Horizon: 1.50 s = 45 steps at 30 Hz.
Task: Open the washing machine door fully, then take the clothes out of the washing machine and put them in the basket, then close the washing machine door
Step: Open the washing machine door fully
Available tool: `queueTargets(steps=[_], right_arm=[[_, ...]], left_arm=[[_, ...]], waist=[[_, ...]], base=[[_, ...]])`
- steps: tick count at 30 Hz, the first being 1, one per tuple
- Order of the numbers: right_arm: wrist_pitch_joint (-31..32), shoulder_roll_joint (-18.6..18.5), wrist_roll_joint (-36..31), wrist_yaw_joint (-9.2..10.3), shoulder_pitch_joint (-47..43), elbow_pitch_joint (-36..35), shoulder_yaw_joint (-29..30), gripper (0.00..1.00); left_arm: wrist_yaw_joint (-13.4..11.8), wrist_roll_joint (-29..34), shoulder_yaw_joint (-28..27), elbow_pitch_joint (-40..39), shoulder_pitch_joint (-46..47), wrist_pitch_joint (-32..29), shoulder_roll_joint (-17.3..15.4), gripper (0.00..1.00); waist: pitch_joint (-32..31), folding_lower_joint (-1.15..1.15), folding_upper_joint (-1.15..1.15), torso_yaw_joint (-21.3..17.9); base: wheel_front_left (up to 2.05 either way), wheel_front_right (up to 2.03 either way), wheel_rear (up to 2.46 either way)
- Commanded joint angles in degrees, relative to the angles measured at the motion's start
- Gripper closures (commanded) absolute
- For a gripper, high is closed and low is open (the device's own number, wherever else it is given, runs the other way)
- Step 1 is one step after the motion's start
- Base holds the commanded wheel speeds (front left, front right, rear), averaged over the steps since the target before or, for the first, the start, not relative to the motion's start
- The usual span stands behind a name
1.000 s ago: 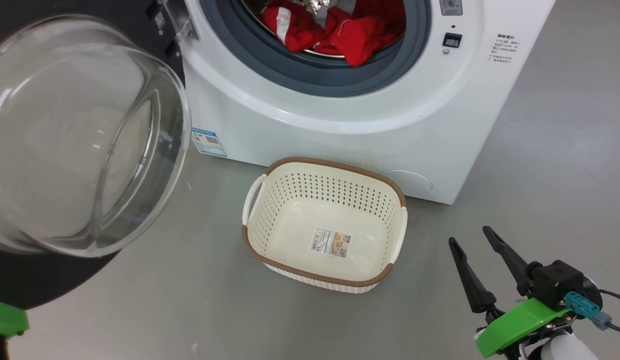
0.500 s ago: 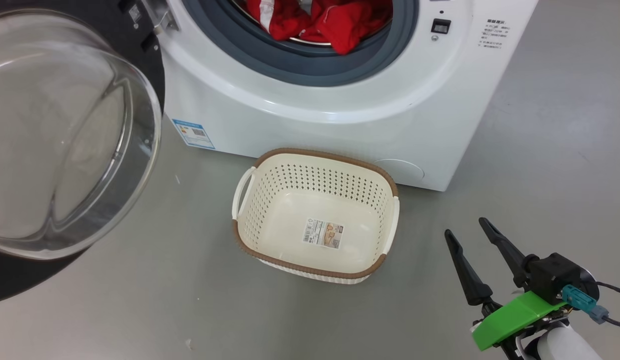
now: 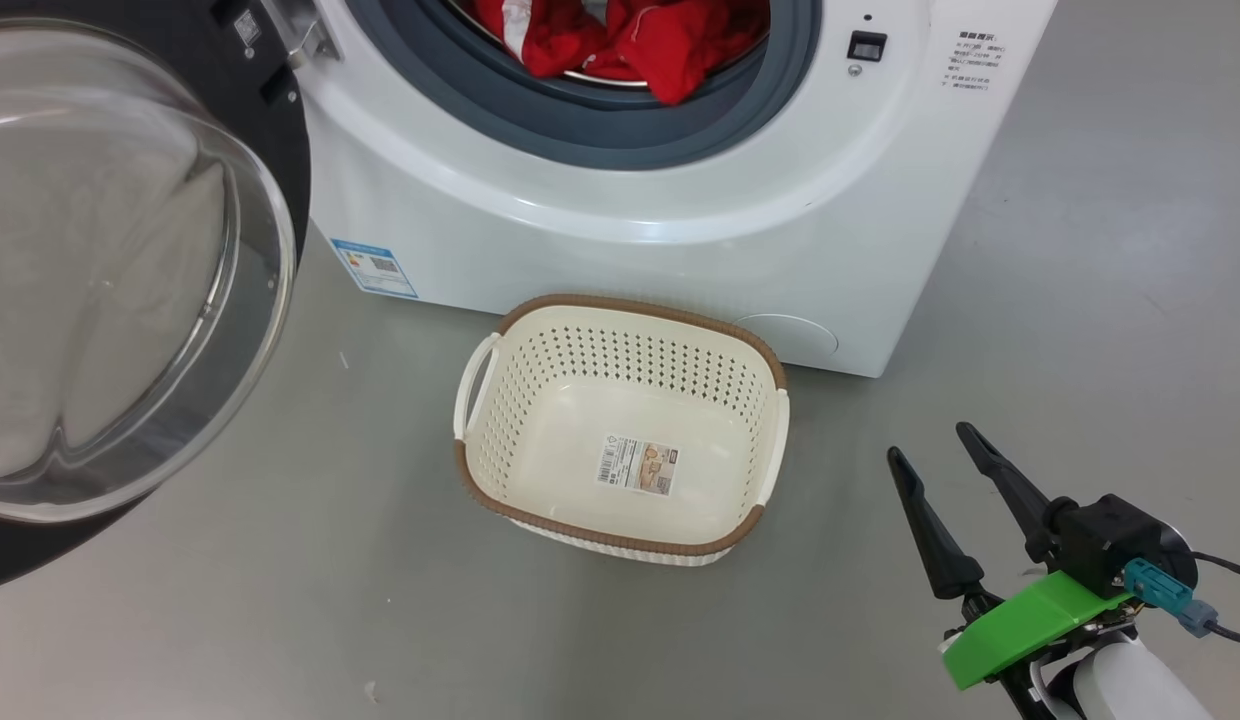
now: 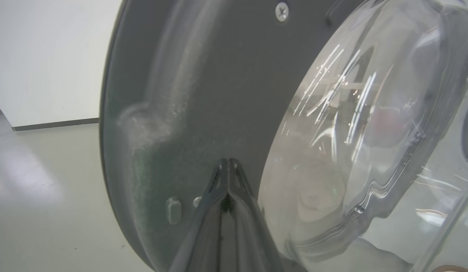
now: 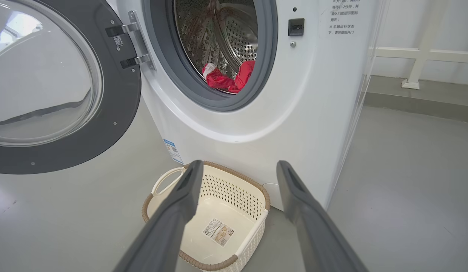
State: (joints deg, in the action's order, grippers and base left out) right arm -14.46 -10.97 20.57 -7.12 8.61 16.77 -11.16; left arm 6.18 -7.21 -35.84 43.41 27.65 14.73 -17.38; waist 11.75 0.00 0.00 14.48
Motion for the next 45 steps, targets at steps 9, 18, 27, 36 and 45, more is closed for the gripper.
queueTargets(steps=[9,18,27,36,45], right_arm=[[-0.54,0.05,-0.07,-0.36,0.82,-1.03,-0.87,0.00],[-0.54,0.16,0.11,-0.36,0.57,-1.12,-0.50,0.00],[-0.54,0.51,0.51,-0.36,-0.30,-1.17,-0.22,0.00],[-0.54,1.08,0.80,-0.36,-1.26,-1.34,0.60,0.00],[-0.54,1.45,0.68,-0.36,-1.84,-1.71,2.24,0.00]], left_arm=[[1.20,-0.59,-1.92,-0.93,-0.68,0.27,-3.37,0.95],[1.29,-4.61,3.59,-5.28,-4.05,0.27,-0.42,0.23],[1.30,-5.92,7.81,-15.09,-11.96,0.27,4.91,0.00],[1.30,-4.93,13.60,-24.64,-18.97,0.27,9.60,0.00],[1.30,-8.02,20.75,-30.41,-23.38,0.27,9.74,0.00]], waist=[[-1.47,0.00,0.00,0.39],[-2.43,0.00,0.00,0.95],[-4.43,0.00,0.00,0.24],[-5.65,0.00,0.00,-2.44],[-6.00,0.00,0.00,-6.66]], base=[[0.00,0.00,0.00],[0.00,0.00,0.00],[0.00,0.00,0.00],[0.00,0.00,0.00],[0.00,0.00,0.00]])
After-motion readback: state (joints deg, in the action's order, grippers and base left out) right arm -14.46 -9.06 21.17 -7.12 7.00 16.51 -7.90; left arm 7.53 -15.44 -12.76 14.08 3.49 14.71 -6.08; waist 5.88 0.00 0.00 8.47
